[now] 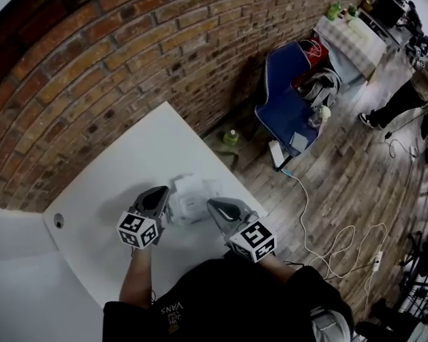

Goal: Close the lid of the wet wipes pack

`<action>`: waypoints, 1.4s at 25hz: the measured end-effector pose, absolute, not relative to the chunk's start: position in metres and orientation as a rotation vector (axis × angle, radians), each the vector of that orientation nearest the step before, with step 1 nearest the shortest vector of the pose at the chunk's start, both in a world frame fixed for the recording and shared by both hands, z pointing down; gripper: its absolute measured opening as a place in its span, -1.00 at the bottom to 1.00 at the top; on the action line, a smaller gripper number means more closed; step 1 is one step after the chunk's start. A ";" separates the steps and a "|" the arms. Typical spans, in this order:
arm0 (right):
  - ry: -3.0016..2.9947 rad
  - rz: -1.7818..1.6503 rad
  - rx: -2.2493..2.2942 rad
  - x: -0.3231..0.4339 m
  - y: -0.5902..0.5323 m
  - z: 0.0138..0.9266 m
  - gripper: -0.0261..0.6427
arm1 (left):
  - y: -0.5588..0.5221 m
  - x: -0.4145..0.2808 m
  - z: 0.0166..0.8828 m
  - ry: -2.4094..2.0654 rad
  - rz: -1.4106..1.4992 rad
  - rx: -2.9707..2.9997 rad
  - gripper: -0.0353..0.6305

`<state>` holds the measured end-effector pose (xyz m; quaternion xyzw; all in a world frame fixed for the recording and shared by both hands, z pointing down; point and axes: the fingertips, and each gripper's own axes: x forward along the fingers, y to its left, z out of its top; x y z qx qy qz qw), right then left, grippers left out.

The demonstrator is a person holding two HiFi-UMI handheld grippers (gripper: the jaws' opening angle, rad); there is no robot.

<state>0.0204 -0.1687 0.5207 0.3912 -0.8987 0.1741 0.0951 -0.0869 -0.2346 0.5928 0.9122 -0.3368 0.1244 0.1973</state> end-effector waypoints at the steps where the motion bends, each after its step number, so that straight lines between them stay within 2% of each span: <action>1: -2.662 0.522 1.153 0.020 -0.169 0.523 -0.93 | -0.236 -0.087 0.597 -0.936 0.352 2.533 -0.86; 9: -2.649 0.543 1.125 0.018 -0.173 0.534 -0.93 | -0.248 -0.078 0.625 -0.840 0.356 2.354 -0.85; 12: -2.645 0.550 1.124 0.020 -0.174 0.537 -0.93 | -0.251 -0.075 0.633 -0.823 0.386 2.311 -0.65; 17: -2.645 0.558 1.130 0.020 -0.175 0.539 -0.93 | -0.255 -0.071 0.643 -0.796 0.401 2.257 -0.62; 24: -2.639 0.564 1.148 0.026 -0.175 0.540 -0.93 | -0.261 -0.068 0.653 -0.709 0.406 2.140 -0.44; 35: -2.634 0.559 1.171 0.031 -0.173 0.538 -0.93 | -0.249 -0.053 0.652 -0.453 0.537 2.149 -0.42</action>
